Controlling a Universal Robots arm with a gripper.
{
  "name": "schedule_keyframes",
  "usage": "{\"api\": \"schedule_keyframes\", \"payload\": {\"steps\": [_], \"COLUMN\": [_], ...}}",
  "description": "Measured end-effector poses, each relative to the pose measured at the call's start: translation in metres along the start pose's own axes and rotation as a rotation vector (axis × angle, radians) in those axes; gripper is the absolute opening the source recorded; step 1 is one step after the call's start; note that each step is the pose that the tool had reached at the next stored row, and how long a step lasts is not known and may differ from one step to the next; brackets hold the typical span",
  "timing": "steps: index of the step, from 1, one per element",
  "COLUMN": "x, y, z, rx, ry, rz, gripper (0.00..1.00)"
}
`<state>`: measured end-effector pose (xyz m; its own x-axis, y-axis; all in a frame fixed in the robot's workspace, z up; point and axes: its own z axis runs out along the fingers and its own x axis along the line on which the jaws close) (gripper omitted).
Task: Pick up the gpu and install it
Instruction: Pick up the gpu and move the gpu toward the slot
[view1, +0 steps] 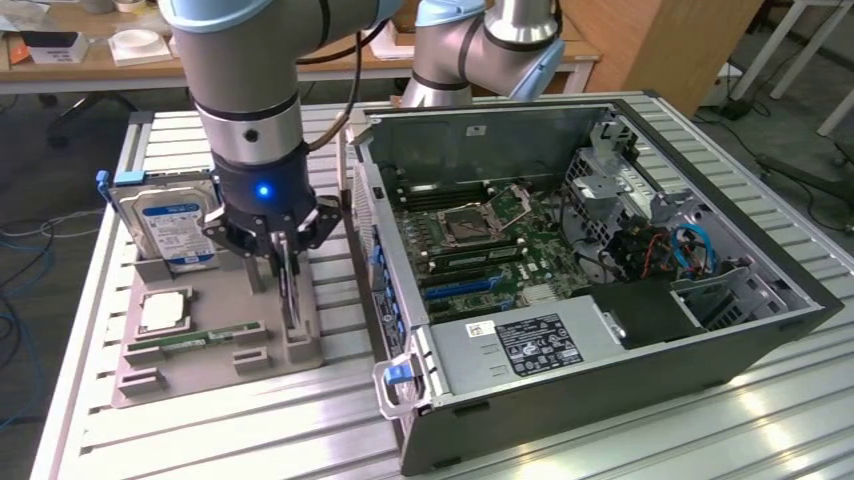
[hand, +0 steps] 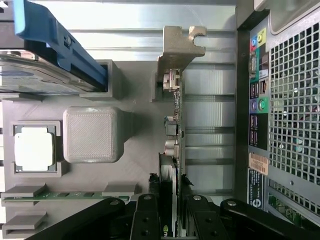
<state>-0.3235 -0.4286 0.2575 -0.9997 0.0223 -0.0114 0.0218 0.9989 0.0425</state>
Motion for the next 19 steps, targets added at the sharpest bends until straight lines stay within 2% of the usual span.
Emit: {"api": "schedule_keyframes", "payload": {"steps": [14,19], "x": [0.0,0.0], "y": [0.0006,0.0009], "z": [-0.0135,-0.021], "rx": [-0.0023,-0.0038], "ry": [0.0,0.0001], "rz": [0.0,0.0], "gripper": [0.26,0.26]}}
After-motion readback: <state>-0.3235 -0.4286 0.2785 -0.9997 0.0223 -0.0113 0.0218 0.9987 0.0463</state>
